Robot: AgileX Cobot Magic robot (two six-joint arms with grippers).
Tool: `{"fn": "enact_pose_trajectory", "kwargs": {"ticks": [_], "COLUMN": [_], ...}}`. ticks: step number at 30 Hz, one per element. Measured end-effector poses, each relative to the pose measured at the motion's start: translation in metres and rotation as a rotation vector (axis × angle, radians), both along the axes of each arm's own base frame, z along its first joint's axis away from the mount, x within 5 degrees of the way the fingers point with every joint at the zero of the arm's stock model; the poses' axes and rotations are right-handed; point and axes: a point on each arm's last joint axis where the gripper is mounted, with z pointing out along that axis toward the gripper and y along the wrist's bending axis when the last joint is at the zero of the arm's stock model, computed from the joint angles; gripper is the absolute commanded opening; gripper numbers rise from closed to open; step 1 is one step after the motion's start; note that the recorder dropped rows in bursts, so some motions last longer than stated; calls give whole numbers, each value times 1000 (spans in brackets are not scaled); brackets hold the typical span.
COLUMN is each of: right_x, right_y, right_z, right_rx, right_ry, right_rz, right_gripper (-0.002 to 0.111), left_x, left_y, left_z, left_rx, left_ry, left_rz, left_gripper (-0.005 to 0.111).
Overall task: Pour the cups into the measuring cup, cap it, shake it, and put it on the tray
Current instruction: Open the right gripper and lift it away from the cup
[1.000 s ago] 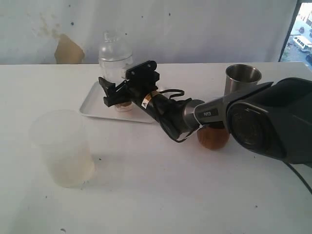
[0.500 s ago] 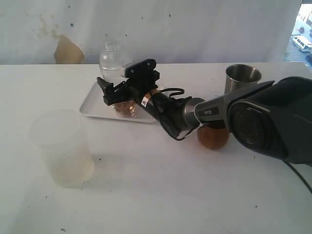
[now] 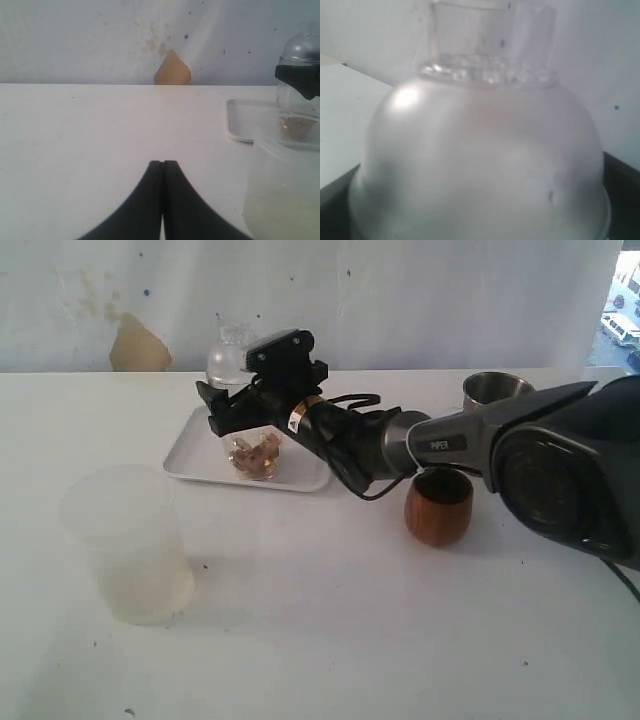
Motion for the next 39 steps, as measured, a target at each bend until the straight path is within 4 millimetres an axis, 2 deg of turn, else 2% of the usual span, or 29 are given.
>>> {"fn": "enact_pose_trajectory", "kwargs": {"ticks": [15, 24, 30, 36, 39], "right_x": [-6, -11, -17, -35, -48], "right_y": [2, -1, -6, -15, -19], "right_z": [38, 74, 113, 170, 194], "right_rx": [-46, -17, -18, -74, -139], "right_ry": [-65, -115, -151, -236, -213], "right_rz": [63, 58, 41, 47, 13], "right_gripper": [95, 95, 90, 88, 76], "left_x": [0, 0, 0, 0, 0], "left_y": [0, 0, 0, 0, 0], "left_z": [0, 0, 0, 0, 0], "left_rx": [0, 0, 0, 0, 0], "left_ry": [0, 0, 0, 0, 0], "left_rz": [0, 0, 0, 0, 0], "left_gripper": [103, 103, 103, 103, 103]}}
